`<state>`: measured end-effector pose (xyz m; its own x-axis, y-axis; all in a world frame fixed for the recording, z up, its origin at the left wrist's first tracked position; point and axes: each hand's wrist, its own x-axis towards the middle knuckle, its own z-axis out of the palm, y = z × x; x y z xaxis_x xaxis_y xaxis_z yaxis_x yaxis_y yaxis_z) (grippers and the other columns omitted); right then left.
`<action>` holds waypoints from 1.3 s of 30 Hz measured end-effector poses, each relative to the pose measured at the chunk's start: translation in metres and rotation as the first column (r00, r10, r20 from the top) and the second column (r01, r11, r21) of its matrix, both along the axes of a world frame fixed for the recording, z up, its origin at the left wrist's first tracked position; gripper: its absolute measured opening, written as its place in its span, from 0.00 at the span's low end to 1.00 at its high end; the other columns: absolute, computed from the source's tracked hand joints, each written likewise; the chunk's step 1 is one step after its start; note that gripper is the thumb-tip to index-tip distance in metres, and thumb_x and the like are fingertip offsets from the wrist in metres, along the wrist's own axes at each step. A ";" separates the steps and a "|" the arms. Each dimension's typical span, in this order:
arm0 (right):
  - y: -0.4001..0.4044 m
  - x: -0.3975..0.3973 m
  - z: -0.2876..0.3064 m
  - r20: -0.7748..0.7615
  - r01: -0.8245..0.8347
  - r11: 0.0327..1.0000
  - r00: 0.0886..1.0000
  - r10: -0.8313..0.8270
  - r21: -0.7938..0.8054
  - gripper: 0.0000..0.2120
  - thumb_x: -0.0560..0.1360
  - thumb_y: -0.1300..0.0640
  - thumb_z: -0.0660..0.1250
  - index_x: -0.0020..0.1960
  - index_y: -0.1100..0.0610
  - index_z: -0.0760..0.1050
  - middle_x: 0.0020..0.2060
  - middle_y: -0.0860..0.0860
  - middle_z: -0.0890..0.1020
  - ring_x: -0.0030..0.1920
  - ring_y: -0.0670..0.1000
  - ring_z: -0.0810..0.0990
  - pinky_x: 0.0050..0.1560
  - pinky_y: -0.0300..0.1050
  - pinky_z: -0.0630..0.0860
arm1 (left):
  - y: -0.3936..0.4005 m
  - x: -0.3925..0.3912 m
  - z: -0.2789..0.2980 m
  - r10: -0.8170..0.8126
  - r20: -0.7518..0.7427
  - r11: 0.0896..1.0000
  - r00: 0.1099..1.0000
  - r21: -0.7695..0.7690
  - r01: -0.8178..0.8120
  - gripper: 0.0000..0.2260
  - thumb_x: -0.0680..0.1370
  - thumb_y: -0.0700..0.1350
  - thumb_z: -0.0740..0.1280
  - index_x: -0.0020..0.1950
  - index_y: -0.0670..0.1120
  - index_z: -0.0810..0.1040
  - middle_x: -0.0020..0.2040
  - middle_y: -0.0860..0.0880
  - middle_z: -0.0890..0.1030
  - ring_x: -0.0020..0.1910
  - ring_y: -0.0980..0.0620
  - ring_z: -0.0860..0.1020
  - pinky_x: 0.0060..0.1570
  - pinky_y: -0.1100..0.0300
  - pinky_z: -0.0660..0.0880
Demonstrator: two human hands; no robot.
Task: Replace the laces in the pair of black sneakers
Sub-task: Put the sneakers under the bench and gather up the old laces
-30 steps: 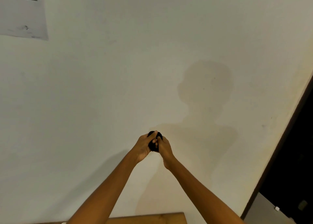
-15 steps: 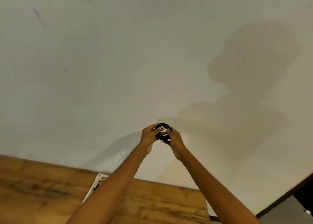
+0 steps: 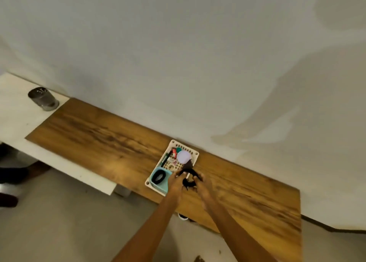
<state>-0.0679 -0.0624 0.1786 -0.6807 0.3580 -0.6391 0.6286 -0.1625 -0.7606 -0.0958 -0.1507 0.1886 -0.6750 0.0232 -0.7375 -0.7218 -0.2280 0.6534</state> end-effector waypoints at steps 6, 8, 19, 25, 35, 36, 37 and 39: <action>-0.062 -0.009 -0.094 0.132 0.098 0.995 0.986 -0.101 0.035 0.12 0.78 0.68 0.60 0.58 0.59 0.76 0.53 0.58 0.80 0.52 0.59 0.81 0.39 0.45 0.81 | -0.060 -0.003 -0.092 0.126 0.211 0.988 0.969 0.064 -0.142 0.15 0.80 0.44 0.60 0.64 0.38 0.72 0.55 0.39 0.78 0.48 0.44 0.78 0.40 0.55 0.76; -0.073 -0.018 -0.115 0.145 0.136 0.985 0.978 -0.151 0.107 0.13 0.78 0.67 0.61 0.60 0.59 0.76 0.55 0.58 0.80 0.53 0.61 0.81 0.44 0.49 0.80 | -0.069 -0.016 -0.111 0.082 0.198 0.991 0.977 0.087 -0.101 0.16 0.80 0.46 0.61 0.66 0.41 0.71 0.56 0.40 0.79 0.50 0.44 0.79 0.39 0.56 0.77; -0.104 -0.064 -0.161 0.308 0.132 0.931 0.920 -0.243 0.340 0.15 0.78 0.62 0.62 0.64 0.61 0.73 0.61 0.57 0.78 0.61 0.57 0.76 0.58 0.44 0.71 | -0.064 -0.060 -0.185 0.096 0.256 0.986 0.962 0.108 -0.127 0.22 0.78 0.47 0.64 0.70 0.43 0.67 0.65 0.40 0.74 0.63 0.41 0.73 0.64 0.46 0.71; -0.107 -0.071 -0.180 0.373 0.216 0.944 0.878 -0.300 0.250 0.17 0.78 0.58 0.63 0.65 0.62 0.71 0.59 0.59 0.78 0.59 0.59 0.78 0.57 0.48 0.73 | -0.069 -0.049 -0.196 -0.043 0.163 0.995 0.986 0.096 0.027 0.22 0.79 0.49 0.62 0.72 0.44 0.65 0.66 0.43 0.74 0.65 0.45 0.72 0.66 0.47 0.69; -0.105 -0.051 -0.175 0.263 0.016 0.930 0.957 -0.120 0.367 0.21 0.77 0.67 0.60 0.69 0.58 0.68 0.64 0.57 0.74 0.63 0.56 0.74 0.62 0.51 0.74 | -0.079 -0.042 -0.188 -0.130 0.081 0.990 0.988 0.062 0.125 0.21 0.81 0.49 0.58 0.73 0.45 0.63 0.68 0.44 0.71 0.61 0.51 0.72 0.56 0.58 0.70; -0.105 -0.050 -0.175 0.269 -0.044 0.922 0.961 -0.067 0.385 0.21 0.77 0.67 0.59 0.69 0.59 0.68 0.64 0.57 0.74 0.63 0.56 0.74 0.62 0.51 0.74 | -0.079 -0.040 -0.188 -0.144 0.073 0.988 0.987 0.061 0.140 0.21 0.81 0.49 0.57 0.73 0.46 0.63 0.68 0.44 0.71 0.63 0.51 0.71 0.58 0.57 0.70; -0.104 -0.051 -0.177 0.279 -0.093 0.917 0.960 -0.020 0.388 0.21 0.77 0.67 0.59 0.69 0.59 0.67 0.64 0.57 0.74 0.63 0.55 0.74 0.62 0.50 0.74 | -0.079 -0.039 -0.189 -0.153 0.066 0.987 0.986 0.051 0.150 0.21 0.81 0.50 0.57 0.73 0.46 0.62 0.68 0.44 0.71 0.64 0.50 0.71 0.59 0.57 0.69; -0.099 -0.056 -0.181 0.314 -0.165 0.923 0.948 0.051 0.349 0.21 0.77 0.67 0.59 0.69 0.60 0.66 0.64 0.58 0.74 0.62 0.56 0.75 0.61 0.49 0.74 | -0.080 -0.039 -0.193 -0.150 0.078 0.989 0.986 0.031 0.148 0.22 0.81 0.52 0.57 0.74 0.47 0.61 0.69 0.44 0.70 0.65 0.49 0.70 0.58 0.56 0.69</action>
<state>-0.1242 -0.1616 -0.0025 -0.5304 0.5403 -0.6533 0.8297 0.1727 -0.5308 -0.1345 -0.2302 -0.0041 -0.6017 0.1378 -0.7868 -0.7985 -0.1297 0.5879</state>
